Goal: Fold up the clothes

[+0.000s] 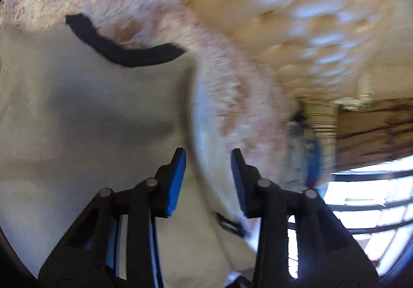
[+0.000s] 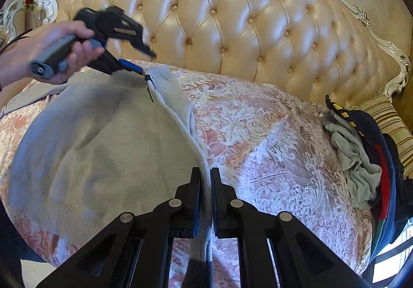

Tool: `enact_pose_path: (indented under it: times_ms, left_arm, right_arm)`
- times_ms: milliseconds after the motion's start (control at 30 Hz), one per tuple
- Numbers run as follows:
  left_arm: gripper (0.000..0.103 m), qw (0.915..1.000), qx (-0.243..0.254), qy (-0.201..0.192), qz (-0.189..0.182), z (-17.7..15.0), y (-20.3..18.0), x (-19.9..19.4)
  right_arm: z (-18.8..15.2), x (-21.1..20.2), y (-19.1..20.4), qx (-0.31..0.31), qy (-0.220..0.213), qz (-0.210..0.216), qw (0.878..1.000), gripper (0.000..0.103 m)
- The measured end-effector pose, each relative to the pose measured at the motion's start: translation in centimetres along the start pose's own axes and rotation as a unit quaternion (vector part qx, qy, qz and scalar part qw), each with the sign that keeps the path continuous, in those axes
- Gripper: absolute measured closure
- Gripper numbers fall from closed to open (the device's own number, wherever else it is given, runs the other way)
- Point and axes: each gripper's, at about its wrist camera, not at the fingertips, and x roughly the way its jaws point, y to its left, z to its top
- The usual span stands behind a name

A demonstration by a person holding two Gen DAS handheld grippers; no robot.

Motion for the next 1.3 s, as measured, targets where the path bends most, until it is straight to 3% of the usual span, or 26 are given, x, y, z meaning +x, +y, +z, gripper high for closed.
enact_pose_path:
  times_ms: [33, 100, 267, 500, 800, 900, 933, 1000, 1033, 1067, 1167, 1233, 1300]
  left_arm:
    - [0.069, 0.9999, 0.004, 0.006, 0.008, 0.3, -0.2, 0.7]
    - [0.101, 0.9995, 0.019, 0.008, 0.022, 0.6, -0.9, 1.3]
    - [0.100, 0.9965, 0.068, 0.014, 0.047, 1.8, -5.2, 3.0]
    - [0.099, 0.9948, 0.069, 0.019, 0.072, 3.2, -9.0, 6.9]
    - [0.099, 0.9925, 0.054, 0.009, 0.109, 4.4, -10.2, 10.9]
    - [0.098, 0.9946, 0.034, -0.001, 0.098, 4.5, -9.5, 11.6]
    - [0.096, 0.9957, 0.024, -0.005, 0.089, 4.6, -9.3, 11.7]
    - [0.067, 0.9983, 0.007, -0.015, 0.056, 4.8, -8.7, 11.4]
    - [0.058, 0.9991, 0.000, -0.021, 0.037, 4.8, -8.5, 11.0]
    - [0.045, 0.9992, -0.002, -0.030, 0.027, 4.8, -8.5, 10.5]
    - [0.041, 0.9984, -0.017, -0.053, -0.010, 4.9, -8.4, 8.5]
    - [0.041, 0.9973, -0.027, -0.058, -0.037, 4.7, -8.3, 6.9]
    - [0.041, 0.9957, -0.013, -0.066, -0.063, 3.6, -8.6, 5.0]
  right_arm:
    - [0.0, 0.1, -0.2, 0.002, 0.002, 0.001, 1.000, 0.096]
    - [0.2, 0.3, -1.0, 0.008, 0.003, 0.005, 1.000, 0.096]
    - [1.1, 0.4, -4.2, 0.026, -0.001, -0.001, 1.000, 0.096]
    - [2.8, 1.4, -10.3, 0.061, 0.000, -0.034, 0.998, 0.096]
    - [2.7, 4.2, -16.5, 0.090, 0.026, -0.063, 0.994, 0.096]
    - [2.6, 5.4, -17.7, 0.097, 0.037, -0.066, 0.992, 0.096]
    - [2.6, 5.9, -17.9, 0.096, 0.041, -0.068, 0.992, 0.096]
    - [2.3, 6.8, -18.6, 0.102, 0.052, -0.064, 0.991, 0.096]
    - [2.1, 7.1, -18.8, 0.108, 0.055, -0.059, 0.991, 0.096]
    - [1.8, 7.4, -19.5, 0.131, 0.058, -0.031, 0.989, 0.096]
    - [0.7, 7.4, -21.0, 0.175, 0.058, -0.007, 0.983, 0.089]
    - [-0.4, 7.1, -22.3, 0.215, 0.061, 0.025, 0.974, 0.075]
    - [-1.6, 6.4, -23.8, 0.264, 0.055, 0.068, 0.960, 0.042]
